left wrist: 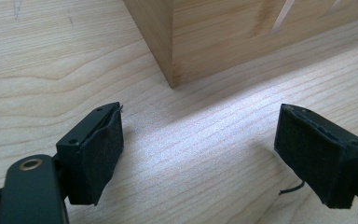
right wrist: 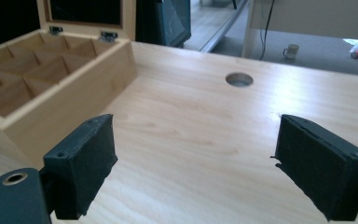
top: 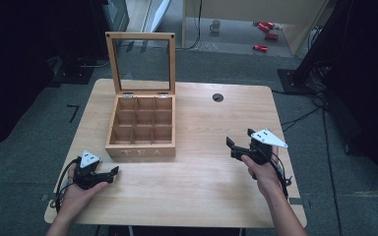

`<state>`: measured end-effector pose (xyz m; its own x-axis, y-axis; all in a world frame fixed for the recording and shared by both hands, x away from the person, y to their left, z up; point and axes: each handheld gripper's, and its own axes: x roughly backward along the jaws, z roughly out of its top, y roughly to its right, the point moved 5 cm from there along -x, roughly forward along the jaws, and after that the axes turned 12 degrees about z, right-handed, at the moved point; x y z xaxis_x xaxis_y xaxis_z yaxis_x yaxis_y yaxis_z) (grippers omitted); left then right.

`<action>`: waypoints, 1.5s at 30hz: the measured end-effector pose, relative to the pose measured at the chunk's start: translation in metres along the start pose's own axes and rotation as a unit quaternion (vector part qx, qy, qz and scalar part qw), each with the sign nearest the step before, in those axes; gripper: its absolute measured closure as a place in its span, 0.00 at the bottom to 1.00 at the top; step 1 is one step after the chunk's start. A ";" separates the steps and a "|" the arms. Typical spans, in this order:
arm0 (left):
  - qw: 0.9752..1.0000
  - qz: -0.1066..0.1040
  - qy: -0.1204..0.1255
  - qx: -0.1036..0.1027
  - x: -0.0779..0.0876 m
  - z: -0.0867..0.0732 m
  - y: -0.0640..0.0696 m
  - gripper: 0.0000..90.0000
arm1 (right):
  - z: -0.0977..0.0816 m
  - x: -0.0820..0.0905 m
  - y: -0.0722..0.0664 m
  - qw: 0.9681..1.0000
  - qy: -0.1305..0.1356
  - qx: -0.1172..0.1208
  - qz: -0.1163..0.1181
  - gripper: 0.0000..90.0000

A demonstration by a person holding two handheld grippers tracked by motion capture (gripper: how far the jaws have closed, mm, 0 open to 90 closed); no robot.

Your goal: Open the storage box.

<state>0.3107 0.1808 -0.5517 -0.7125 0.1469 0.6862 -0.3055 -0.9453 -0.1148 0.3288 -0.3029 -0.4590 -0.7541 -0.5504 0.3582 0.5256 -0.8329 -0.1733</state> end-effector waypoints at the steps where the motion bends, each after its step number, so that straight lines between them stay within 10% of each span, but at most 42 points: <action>1: 1.000 0.000 0.000 0.001 0.000 0.000 0.000 0.18 | -0.004 0.002 0.001 1.000 -0.002 -0.001 -0.002 0.13; 22: 1.000 0.002 -0.001 -0.002 0.000 0.000 0.001 0.18 | -0.079 0.058 0.044 0.995 -0.055 -0.042 -0.072 0.13; 27: 1.000 0.004 -0.001 -0.004 0.000 0.000 0.001 0.18 | -0.097 0.071 0.048 0.991 -0.078 -0.057 -0.091 0.13; 35: 1.000 0.007 -0.002 -0.006 0.000 0.000 0.001 0.18 | -0.128 0.082 0.054 0.975 -0.161 -0.060 -0.143 0.10; 45: 1.000 0.007 -0.001 -0.006 0.000 0.000 0.001 0.18 | -0.132 0.082 0.056 0.975 -0.161 -0.079 -0.127 0.05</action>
<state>0.3105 0.1799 -0.5519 -0.7147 0.1334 0.6865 -0.3029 -0.9439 -0.1319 0.2449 -0.4022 -0.5604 -0.6759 -0.2995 0.6734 0.2507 -0.9527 -0.1720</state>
